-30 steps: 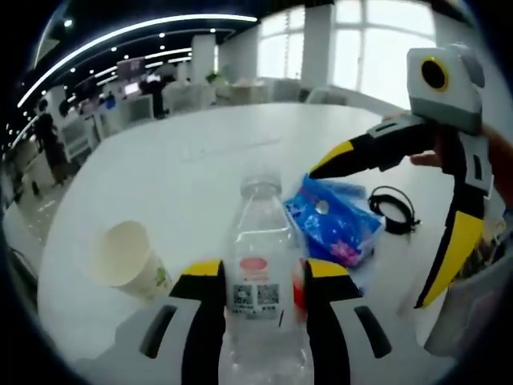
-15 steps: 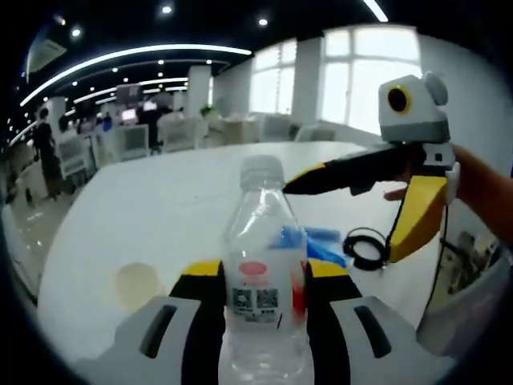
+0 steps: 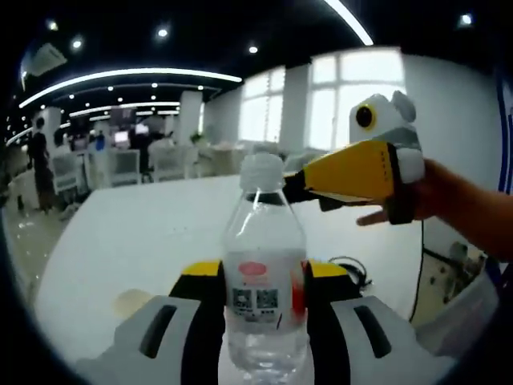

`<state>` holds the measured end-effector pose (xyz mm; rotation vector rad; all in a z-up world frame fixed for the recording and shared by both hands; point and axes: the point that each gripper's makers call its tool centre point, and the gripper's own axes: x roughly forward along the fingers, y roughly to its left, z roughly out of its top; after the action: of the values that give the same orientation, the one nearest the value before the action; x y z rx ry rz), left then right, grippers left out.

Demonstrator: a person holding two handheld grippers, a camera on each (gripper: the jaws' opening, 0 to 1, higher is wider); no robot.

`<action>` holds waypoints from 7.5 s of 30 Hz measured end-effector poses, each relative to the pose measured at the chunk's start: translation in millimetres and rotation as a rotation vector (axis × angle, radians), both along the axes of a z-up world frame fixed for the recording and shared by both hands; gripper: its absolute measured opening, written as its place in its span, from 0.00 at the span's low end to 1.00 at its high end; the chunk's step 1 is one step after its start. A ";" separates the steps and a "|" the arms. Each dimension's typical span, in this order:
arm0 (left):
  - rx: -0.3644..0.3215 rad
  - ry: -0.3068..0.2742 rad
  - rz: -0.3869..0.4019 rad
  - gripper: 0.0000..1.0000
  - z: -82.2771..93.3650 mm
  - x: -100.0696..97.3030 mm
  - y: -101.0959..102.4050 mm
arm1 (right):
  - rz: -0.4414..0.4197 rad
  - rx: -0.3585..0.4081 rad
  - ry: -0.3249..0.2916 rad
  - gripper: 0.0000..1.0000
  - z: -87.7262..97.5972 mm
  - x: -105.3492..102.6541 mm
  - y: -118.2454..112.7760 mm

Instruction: Arrange the tabletop items into an orderly group along one side of the table until the central work area is clear of visible clutter.

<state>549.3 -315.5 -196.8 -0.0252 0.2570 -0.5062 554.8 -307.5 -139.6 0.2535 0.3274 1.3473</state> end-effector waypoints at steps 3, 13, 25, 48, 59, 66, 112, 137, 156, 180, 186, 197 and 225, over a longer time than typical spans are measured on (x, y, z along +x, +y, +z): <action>-0.013 -0.019 -0.006 0.35 8.0 -3.3 -1.3 | 0.001 0.007 0.017 0.53 5.0 -1.1 1.4; -0.044 -0.074 -0.019 0.35 27.0 -8.9 -7.6 | -0.005 0.032 0.005 0.39 26.1 -6.5 4.9; -0.080 -0.119 -0.023 0.35 41.5 -14.3 -7.8 | -0.038 0.005 -0.061 0.28 37.2 -7.6 8.0; -0.033 -0.200 0.036 0.39 57.2 -11.9 7.3 | -0.099 -0.109 -0.246 0.22 59.1 -18.2 30.5; 0.010 -0.142 0.136 0.54 35.5 -7.8 15.6 | -0.139 -0.134 -0.271 0.22 58.1 -13.0 32.6; 0.015 -0.141 0.155 0.55 32.9 -9.2 18.6 | -0.142 -0.128 -0.273 0.22 58.9 -15.2 40.6; -0.244 -0.118 -0.658 0.39 89.4 -100.3 -29.3 | 0.393 -0.074 -0.291 0.46 65.5 -121.4 29.2; -0.099 -0.216 -0.294 0.61 87.1 -51.8 -10.6 | 0.112 -0.095 -0.311 0.41 76.9 -65.8 33.9; 0.035 -0.221 0.043 0.43 92.0 -18.2 8.7 | -0.106 -0.100 -0.344 0.43 81.8 -46.8 44.1; -0.190 -0.173 -0.636 0.40 102.2 -96.7 -15.7 | 0.285 -0.058 -0.400 0.61 91.6 -117.4 36.6; -0.201 -0.164 -0.730 0.40 102.9 -114.5 -23.0 | 0.355 -0.080 -0.389 0.58 82.4 -131.0 40.7; -0.192 -0.184 -0.773 0.41 106.5 -122.4 -29.3 | 0.420 -0.057 -0.343 0.45 84.2 -145.1 39.4; -0.051 -0.261 -0.159 0.57 108.0 -45.5 8.8 | 0.043 -0.085 -0.367 0.41 87.8 -65.3 40.2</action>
<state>503.8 -306.7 -88.8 0.0117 -0.0101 -0.6677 489.5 -267.3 -51.8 -0.0742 0.0814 1.3877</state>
